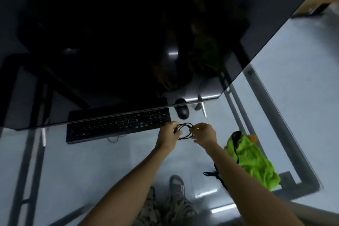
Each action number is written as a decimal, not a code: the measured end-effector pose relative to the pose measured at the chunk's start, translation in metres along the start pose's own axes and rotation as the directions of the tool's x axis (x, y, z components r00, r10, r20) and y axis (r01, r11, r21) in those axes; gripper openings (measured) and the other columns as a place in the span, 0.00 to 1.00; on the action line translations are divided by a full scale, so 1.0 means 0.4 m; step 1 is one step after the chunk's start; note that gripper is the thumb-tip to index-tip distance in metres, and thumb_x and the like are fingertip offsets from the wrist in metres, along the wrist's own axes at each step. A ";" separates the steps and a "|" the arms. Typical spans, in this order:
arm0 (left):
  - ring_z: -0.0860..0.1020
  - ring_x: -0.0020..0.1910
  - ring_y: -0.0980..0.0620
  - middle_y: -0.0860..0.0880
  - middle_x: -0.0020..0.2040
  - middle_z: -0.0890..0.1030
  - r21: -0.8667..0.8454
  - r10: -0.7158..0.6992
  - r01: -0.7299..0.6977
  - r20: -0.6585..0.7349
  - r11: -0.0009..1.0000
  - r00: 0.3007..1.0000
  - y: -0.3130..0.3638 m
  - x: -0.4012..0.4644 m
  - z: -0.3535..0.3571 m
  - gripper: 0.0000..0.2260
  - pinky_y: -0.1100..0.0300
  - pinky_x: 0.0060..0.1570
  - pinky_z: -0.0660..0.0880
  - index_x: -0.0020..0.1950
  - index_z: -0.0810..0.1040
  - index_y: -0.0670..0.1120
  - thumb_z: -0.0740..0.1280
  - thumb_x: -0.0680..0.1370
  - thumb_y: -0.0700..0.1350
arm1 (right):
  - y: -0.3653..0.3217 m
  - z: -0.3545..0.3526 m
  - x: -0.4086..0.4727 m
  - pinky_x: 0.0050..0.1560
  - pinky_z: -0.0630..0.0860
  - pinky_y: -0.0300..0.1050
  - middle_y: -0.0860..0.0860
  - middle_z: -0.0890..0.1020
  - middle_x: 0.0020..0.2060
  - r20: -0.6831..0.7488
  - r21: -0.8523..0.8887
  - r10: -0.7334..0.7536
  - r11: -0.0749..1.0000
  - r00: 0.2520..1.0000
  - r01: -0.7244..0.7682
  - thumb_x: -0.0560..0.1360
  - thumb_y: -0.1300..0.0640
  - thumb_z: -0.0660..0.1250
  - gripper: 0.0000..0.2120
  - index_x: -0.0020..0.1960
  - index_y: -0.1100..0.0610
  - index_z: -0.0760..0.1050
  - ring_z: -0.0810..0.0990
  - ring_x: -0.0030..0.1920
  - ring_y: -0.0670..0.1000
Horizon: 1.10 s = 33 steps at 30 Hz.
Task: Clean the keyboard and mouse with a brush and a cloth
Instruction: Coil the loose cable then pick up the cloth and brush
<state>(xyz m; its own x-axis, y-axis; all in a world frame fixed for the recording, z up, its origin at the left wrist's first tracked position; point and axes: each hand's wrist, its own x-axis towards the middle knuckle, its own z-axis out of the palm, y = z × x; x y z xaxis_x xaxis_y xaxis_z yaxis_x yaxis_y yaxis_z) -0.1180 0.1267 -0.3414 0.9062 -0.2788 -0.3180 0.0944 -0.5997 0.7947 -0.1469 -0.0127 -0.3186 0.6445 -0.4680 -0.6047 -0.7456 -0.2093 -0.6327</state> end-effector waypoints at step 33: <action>0.74 0.57 0.48 0.47 0.57 0.76 0.319 0.316 -0.268 -0.111 0.909 0.942 0.116 0.018 0.079 0.12 0.56 0.49 0.75 0.61 0.77 0.45 0.64 0.79 0.47 | 0.029 -0.137 0.070 0.41 0.75 0.47 0.52 0.81 0.34 -0.126 -0.190 -0.223 0.962 0.967 0.197 0.75 0.42 0.64 0.20 0.58 0.55 0.71 0.79 0.41 0.52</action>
<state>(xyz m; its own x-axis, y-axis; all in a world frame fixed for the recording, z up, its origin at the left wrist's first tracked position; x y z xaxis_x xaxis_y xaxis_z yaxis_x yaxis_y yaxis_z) -0.1202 0.0730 -0.3230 0.9293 -0.3692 0.0092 -0.2884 -0.7098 0.6426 -0.1468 -0.0751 -0.3162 0.7677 -0.5141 -0.3824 -0.6224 -0.4566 -0.6357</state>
